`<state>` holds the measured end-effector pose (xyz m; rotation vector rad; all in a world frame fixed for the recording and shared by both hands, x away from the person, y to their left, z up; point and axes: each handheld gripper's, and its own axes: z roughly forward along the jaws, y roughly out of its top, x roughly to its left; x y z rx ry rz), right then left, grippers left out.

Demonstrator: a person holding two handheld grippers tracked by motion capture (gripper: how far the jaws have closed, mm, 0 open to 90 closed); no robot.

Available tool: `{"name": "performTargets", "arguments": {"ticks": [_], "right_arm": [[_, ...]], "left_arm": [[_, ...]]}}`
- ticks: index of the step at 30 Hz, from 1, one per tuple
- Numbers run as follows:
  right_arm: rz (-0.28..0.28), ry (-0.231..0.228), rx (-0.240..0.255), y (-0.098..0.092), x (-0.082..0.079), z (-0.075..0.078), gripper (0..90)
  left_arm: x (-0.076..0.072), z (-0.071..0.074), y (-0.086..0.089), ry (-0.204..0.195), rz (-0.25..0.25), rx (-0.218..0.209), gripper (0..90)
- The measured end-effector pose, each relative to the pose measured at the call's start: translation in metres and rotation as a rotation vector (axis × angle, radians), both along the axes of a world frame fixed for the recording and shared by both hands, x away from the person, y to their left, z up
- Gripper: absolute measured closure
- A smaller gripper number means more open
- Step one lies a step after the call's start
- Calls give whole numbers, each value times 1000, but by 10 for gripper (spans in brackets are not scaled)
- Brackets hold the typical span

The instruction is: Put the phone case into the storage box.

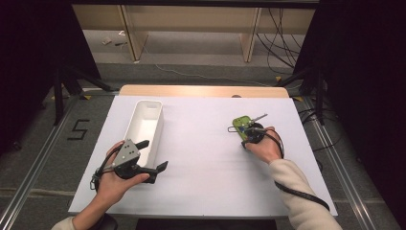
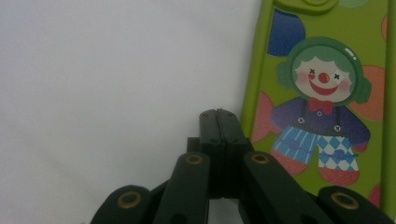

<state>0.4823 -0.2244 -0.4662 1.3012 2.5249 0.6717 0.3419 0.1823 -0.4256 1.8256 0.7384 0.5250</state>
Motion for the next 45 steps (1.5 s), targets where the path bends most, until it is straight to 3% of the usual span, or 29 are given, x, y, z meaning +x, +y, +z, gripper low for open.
{"name": "performTargets", "arguments": {"ticks": [18,19,24,27,28,30,31,33,35,36,40,45], "right_arm": [[12,18,5,-3,1,2,900],[7,26,32,-2,1,5,843],[16,-28,64,1,0,18,717],[7,-43,68,3,0,22,524],[7,-43,68,3,0,22,524],[-1,-61,48,3,0,24,374],[-8,-87,34,2,1,25,252],[-4,-85,44,0,2,27,150],[-10,-92,50,-2,3,27,129],[-21,-105,49,-5,5,28,59],[-40,-120,44,-11,8,29,4],[-54,-120,10,-16,12,28,4]], "left_arm": [[0,0,0,0,1,0,37],[0,0,0,0,1,1,37],[0,0,0,0,1,1,37],[0,0,0,0,2,0,37],[0,0,0,0,2,0,37],[0,0,0,-1,1,0,37],[0,0,0,0,2,1,37],[0,0,1,0,2,1,37],[1,0,1,0,2,1,37],[1,0,1,0,2,1,37],[1,0,0,1,3,1,37],[1,-1,0,5,6,2,37]]}}
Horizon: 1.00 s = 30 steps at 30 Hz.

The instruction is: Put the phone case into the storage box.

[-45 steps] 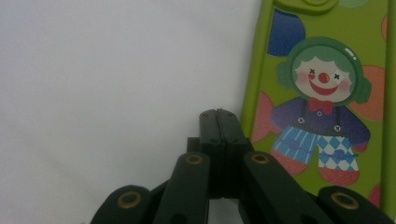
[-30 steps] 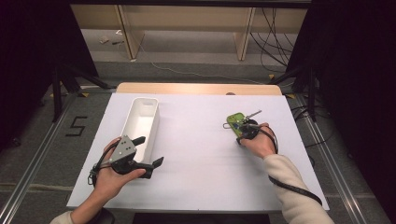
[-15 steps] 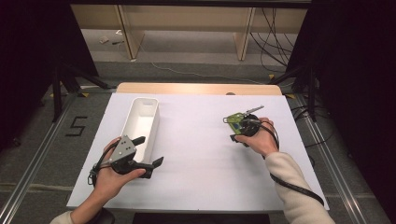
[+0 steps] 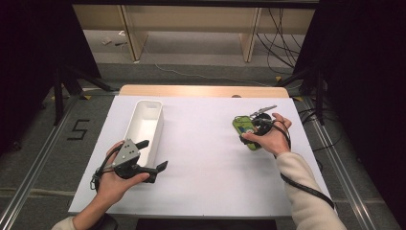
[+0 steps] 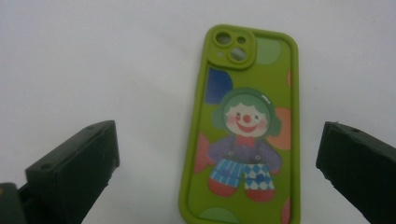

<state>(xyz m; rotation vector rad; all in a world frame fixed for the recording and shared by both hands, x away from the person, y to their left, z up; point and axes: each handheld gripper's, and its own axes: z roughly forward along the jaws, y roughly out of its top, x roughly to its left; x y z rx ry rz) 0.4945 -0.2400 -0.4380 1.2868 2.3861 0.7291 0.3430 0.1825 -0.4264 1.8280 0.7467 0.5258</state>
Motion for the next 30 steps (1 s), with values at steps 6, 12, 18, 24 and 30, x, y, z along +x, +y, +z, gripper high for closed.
{"name": "performTargets", "arguments": {"ticks": [6,12,18,24,30], "right_arm": [[-16,12,-20,-6,11,1,4],[-29,43,-50,-5,24,0,4],[-33,99,-91,0,31,-10,4],[-28,131,-129,1,31,-17,4],[-35,163,-153,0,31,-19,7]], "left_arm": [[0,0,0,1,1,1,37],[0,0,0,-1,1,-1,37],[0,0,1,-2,0,-2,37],[0,0,0,0,0,-3,37],[0,0,0,0,-1,-2,37]]}}
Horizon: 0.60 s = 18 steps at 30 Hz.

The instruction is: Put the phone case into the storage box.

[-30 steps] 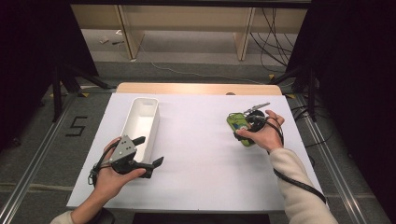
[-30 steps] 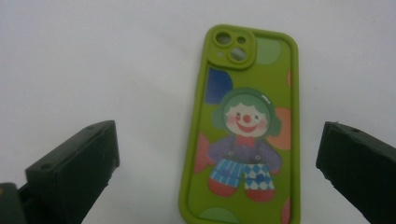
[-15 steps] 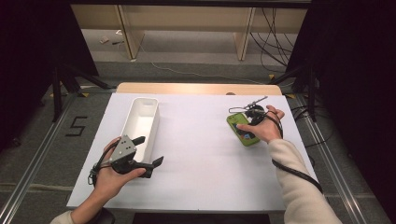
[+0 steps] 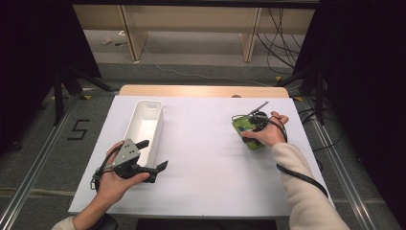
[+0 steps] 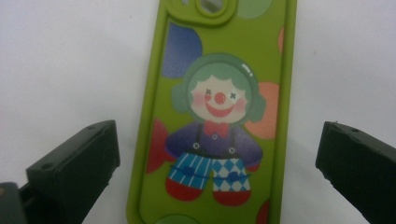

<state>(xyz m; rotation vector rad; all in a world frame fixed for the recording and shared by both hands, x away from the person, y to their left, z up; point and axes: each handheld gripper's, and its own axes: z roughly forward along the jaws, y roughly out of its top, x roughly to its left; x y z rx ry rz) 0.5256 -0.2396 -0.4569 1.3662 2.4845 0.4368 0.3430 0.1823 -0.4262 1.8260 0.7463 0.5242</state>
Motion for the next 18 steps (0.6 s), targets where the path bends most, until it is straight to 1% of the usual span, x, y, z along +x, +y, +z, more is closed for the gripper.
{"name": "performTargets", "arguments": {"ticks": [2,3,5,6,9,18], "right_arm": [[0,8,-9,1,0,-1,7],[1,25,-15,1,1,-2,7],[3,28,-19,1,1,-3,7],[-1,33,-29,2,2,-4,7],[-4,59,-41,4,3,-5,9],[-20,91,-74,5,9,-5,19]], "left_arm": [[0,0,0,0,0,0,37],[0,0,0,0,0,0,37],[0,0,0,0,0,-1,37],[0,0,0,-1,0,0,37],[0,0,0,1,-1,-2,37],[0,0,0,1,-2,-1,37]]}}
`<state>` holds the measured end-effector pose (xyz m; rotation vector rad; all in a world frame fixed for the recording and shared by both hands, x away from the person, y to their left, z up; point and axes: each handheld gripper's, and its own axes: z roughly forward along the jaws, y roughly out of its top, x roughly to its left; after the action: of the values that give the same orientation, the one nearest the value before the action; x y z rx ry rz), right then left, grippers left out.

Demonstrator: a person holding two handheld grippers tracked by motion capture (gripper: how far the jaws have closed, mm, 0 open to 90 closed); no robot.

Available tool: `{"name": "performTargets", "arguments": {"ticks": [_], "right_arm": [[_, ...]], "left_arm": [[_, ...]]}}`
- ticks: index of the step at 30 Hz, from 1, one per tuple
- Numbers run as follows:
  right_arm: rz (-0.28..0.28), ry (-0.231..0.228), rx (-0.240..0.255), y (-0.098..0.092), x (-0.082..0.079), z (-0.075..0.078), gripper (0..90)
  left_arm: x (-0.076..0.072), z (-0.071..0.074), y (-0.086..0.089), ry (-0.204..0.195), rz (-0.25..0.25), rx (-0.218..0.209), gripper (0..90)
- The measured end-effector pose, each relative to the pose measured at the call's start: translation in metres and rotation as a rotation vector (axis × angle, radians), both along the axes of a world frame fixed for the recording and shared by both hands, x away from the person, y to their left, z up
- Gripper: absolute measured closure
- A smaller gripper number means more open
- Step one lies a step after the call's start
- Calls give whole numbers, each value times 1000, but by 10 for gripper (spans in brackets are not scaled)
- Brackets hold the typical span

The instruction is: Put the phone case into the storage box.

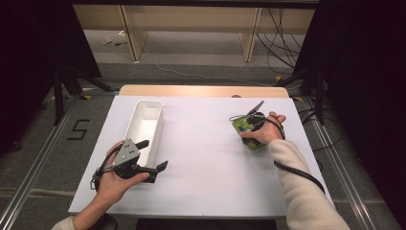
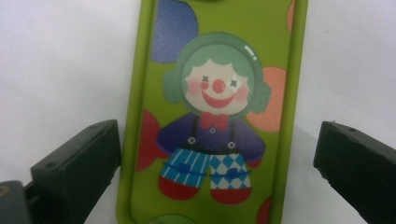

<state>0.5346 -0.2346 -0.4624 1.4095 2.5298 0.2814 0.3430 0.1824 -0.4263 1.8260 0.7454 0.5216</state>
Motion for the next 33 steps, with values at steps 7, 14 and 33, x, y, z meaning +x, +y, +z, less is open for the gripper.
{"name": "performTargets", "arguments": {"ticks": [7,14,33], "right_arm": [[8,17,-23,1,3,-1,29],[7,35,-31,2,5,-1,39],[-10,69,-25,5,6,1,98]], "left_arm": [[0,0,0,1,-1,0,37],[0,0,0,0,-1,0,37],[0,0,0,-1,-2,1,37]]}}
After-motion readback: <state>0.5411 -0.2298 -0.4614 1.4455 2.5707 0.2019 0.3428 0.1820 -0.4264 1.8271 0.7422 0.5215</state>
